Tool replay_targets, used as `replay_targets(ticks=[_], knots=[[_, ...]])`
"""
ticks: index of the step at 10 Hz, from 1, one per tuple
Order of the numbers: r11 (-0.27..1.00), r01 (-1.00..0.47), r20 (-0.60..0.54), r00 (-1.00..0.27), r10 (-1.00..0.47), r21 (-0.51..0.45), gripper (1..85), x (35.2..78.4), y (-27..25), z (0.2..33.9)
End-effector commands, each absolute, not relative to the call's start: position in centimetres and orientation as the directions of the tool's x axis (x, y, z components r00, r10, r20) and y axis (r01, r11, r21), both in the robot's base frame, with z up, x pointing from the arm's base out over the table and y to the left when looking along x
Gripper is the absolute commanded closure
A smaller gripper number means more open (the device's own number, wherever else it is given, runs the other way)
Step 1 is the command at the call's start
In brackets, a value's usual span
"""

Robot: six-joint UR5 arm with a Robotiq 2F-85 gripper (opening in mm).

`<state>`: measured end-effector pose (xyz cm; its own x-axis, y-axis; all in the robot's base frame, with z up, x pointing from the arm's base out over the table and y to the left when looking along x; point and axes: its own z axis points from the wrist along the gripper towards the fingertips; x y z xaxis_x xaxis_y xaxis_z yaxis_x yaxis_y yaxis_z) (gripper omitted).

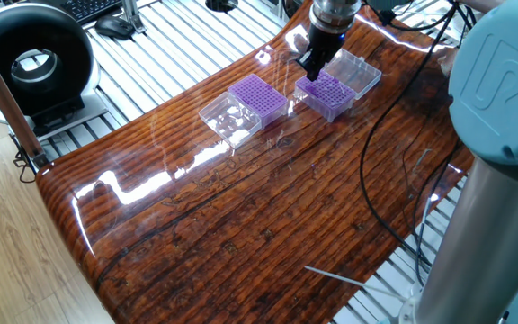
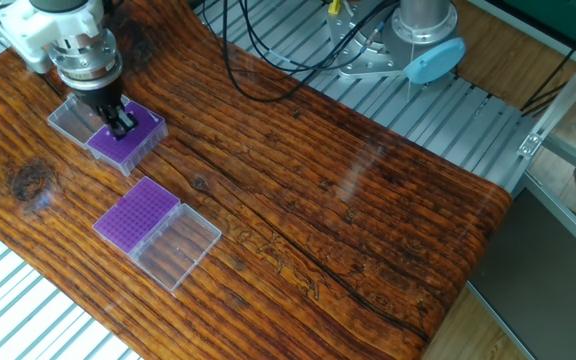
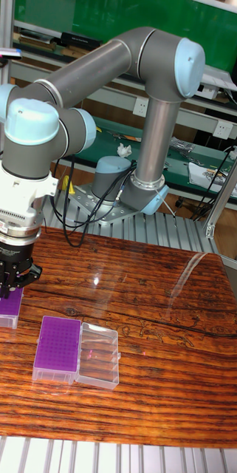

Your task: Transfer all small pipette tips from one holder to another

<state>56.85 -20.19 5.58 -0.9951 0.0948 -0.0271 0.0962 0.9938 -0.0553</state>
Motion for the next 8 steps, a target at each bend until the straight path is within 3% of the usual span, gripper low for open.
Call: replay_targets(ticks=[1,8], knots=[[0.992,0.120,-0.017,-0.993,0.119,-0.037,84.7,56.39,-19.68,5.86],[0.992,0.092,-0.048,-0.995,0.088,-0.088,84.7,57.00,-20.45,6.52]])
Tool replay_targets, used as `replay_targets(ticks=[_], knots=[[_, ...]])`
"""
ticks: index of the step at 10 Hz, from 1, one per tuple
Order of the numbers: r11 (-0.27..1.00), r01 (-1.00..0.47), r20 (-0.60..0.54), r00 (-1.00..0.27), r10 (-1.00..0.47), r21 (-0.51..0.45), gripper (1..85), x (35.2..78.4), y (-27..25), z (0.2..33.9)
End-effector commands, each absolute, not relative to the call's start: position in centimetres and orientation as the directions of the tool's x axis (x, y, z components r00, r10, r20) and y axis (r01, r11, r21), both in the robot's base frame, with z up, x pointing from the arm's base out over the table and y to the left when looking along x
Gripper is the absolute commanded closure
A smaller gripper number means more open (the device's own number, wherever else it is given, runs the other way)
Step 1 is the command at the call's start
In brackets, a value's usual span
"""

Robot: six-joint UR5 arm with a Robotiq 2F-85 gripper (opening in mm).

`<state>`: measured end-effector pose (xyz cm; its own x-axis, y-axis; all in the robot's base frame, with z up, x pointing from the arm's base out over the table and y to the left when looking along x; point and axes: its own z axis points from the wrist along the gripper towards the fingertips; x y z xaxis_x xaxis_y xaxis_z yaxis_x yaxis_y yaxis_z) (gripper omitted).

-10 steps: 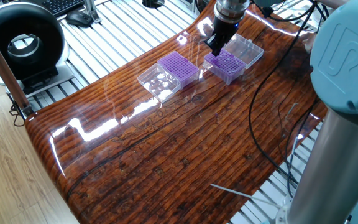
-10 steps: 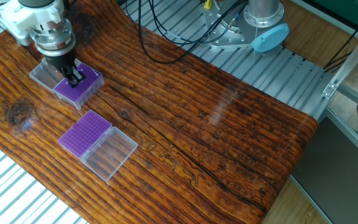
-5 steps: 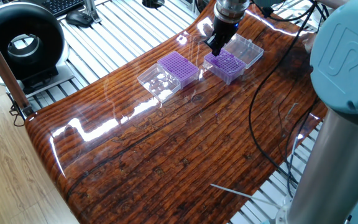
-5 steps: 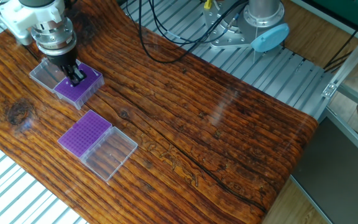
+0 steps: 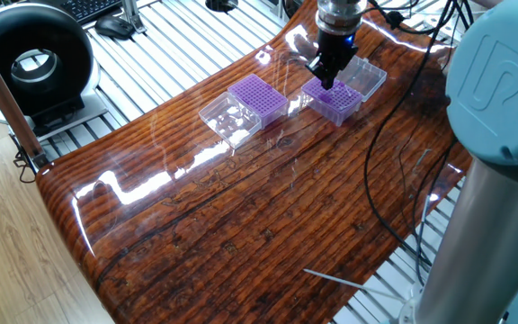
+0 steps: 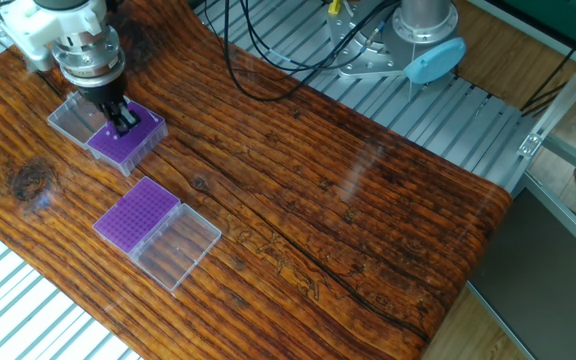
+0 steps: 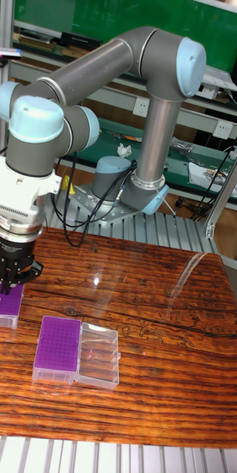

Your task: Transfer all small pipette tips from one holder to another

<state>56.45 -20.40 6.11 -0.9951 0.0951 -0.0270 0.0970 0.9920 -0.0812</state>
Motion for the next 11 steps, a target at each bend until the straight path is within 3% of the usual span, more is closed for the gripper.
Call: replay_targets(ticks=[1,5,11], knots=[[0.991,0.084,-0.072,-0.994,0.077,-0.105,84.7,57.7,-20.5,7.1],[0.988,0.035,-0.220,-0.975,0.001,-0.150,84.7,61.8,-21.0,8.4],[0.992,0.020,-0.300,-0.954,-0.019,-0.127,84.7,65.4,-19.8,8.8]])
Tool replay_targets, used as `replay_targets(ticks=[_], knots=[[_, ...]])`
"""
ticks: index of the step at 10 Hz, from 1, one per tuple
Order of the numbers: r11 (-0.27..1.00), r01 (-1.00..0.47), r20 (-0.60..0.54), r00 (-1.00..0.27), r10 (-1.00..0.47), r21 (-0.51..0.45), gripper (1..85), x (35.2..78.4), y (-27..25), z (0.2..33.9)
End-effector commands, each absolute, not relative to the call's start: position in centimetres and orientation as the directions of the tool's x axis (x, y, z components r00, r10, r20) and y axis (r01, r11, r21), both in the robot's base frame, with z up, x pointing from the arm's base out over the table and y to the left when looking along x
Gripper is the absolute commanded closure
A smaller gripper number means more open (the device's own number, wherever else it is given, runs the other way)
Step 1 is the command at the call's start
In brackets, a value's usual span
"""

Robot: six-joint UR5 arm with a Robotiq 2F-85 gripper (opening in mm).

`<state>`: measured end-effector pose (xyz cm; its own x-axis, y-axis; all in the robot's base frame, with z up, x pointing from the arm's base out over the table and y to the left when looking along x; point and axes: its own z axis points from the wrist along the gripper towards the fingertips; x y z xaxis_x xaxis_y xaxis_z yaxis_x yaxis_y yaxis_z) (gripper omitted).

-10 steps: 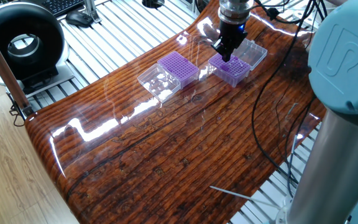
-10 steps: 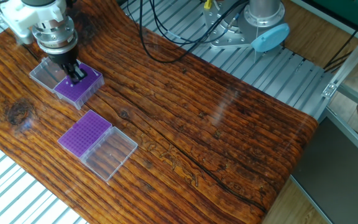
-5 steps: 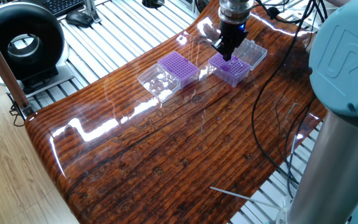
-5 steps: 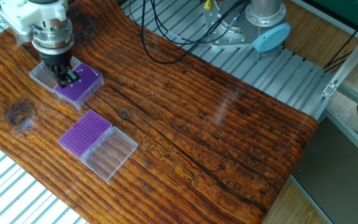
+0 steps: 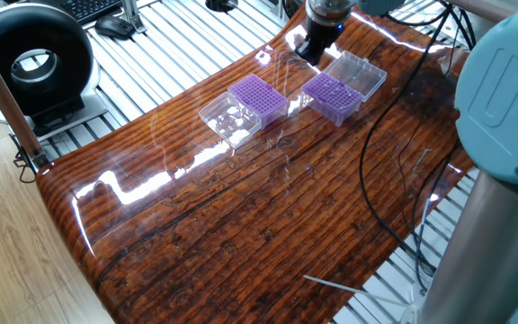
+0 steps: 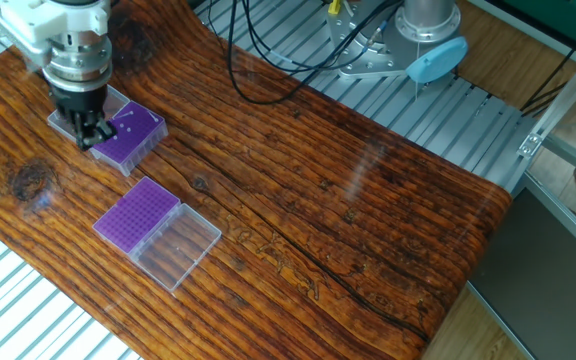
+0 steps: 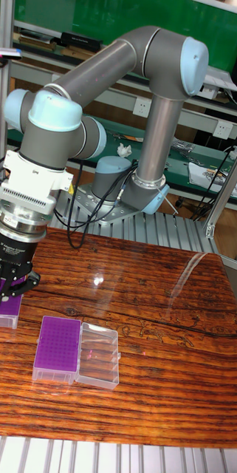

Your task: Transfer all small pipette tips from one holder to another

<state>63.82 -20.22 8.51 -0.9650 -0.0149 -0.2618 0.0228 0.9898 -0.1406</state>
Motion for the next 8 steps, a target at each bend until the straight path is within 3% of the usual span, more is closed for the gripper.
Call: replay_targets(ticks=[1,8], knots=[[0.992,0.010,-0.321,-0.947,-0.031,-0.125,84.7,66.4,-19.7,8.8],[0.992,-0.024,-0.426,-0.901,-0.076,-0.127,84.7,70.0,-19.3,9.5]])
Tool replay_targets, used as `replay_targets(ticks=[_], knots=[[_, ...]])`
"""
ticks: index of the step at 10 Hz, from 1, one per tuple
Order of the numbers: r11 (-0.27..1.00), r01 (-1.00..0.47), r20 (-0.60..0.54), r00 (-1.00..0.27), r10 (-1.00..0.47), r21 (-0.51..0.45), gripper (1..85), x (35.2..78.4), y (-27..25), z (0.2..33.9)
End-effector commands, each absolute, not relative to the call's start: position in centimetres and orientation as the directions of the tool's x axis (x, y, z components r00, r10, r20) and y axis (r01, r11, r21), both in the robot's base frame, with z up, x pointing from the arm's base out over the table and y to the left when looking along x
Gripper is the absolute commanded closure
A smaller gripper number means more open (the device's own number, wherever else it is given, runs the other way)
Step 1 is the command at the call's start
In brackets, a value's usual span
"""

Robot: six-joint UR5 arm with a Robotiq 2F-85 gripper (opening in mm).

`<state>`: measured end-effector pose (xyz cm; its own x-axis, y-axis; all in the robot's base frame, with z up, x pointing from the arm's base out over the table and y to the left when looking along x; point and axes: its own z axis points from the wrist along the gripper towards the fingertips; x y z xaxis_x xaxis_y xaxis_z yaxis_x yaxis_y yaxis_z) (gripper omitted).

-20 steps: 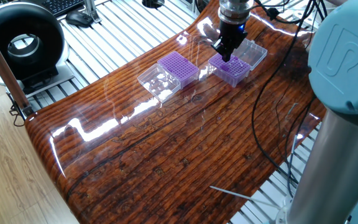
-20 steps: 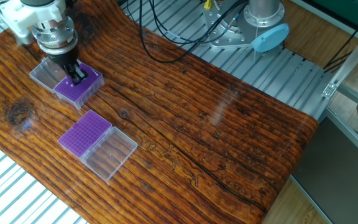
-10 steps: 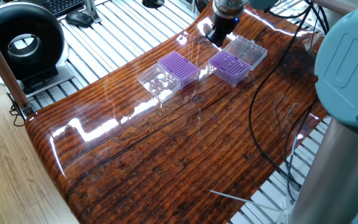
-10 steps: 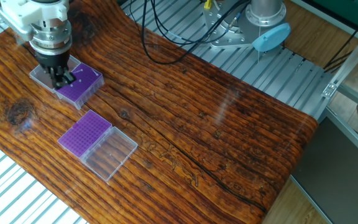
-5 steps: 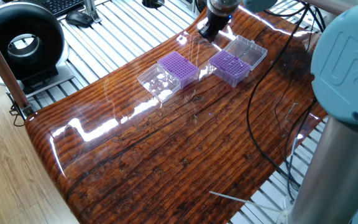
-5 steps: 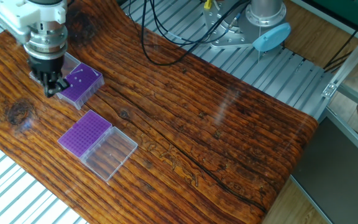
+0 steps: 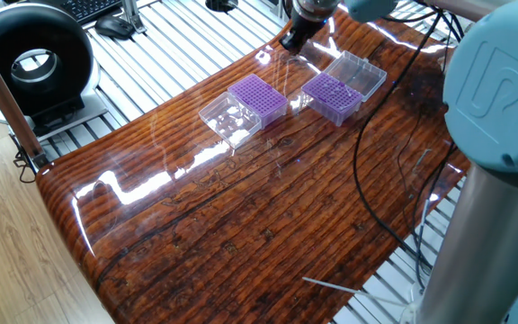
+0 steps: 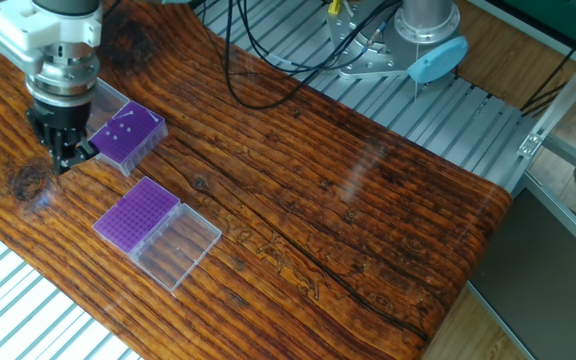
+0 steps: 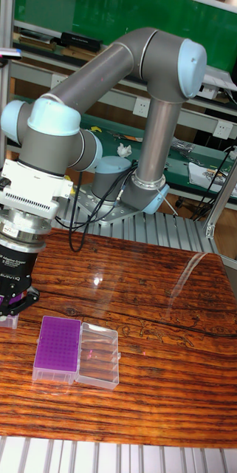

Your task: Transfer all small pipette tips from one holder to another

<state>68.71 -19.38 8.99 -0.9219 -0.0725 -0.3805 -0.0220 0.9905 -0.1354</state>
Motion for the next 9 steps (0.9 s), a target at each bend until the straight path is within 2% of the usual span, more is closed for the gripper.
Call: replay_targets(ticks=[1,9], knots=[[0.991,-0.029,-0.445,-0.892,-0.086,-0.132,84.7,70.5,-19.3,9.8],[0.997,-0.010,-0.455,-0.889,-0.043,-0.075,84.7,68.9,-19.3,7.8]])
